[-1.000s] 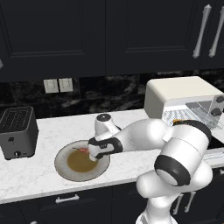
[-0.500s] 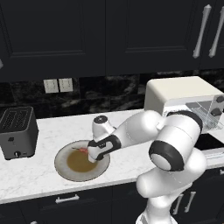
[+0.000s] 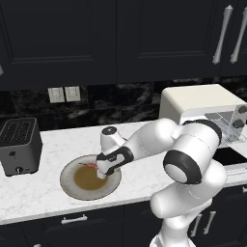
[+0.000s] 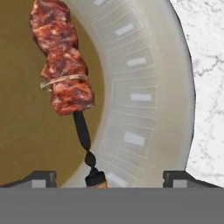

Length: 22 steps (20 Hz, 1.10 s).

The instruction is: Pick up the kebab skewer and baguette bread, and place them inside the toaster oven. Close the toaster oven door and start by setting the timer.

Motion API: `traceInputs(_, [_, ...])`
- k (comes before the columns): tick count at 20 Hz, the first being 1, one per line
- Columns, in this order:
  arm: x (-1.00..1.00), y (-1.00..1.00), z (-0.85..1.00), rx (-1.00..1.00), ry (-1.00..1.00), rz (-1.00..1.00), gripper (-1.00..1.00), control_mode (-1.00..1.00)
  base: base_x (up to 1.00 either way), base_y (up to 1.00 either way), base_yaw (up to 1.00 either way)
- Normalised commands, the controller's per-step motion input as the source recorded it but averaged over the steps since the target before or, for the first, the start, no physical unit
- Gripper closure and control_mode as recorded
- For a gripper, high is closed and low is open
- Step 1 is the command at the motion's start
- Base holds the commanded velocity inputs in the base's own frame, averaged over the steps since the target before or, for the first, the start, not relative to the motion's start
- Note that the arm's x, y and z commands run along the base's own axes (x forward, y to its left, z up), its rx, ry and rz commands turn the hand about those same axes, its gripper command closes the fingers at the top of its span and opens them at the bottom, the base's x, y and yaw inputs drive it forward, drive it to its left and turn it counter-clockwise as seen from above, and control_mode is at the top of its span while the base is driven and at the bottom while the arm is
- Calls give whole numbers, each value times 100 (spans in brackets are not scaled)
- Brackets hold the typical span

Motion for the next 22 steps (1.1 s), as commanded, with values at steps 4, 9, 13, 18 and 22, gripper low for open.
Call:
traceInputs(4, [0,0,-23,0,0,0,100,-100,0,0,0])
traceInputs(9, [-1,0,-14,0,0,2,100,-100,0,0,0])
traceInputs(13, [-6,-1,-6,0,-1,4,100,-100,0,0,0])
traceInputs(18, [-15,-17,16,0,-3,5,100,-100,0,0,0])
traceInputs(22, [-65,-46,49,0,-5,5,100,-100,0,0,0])
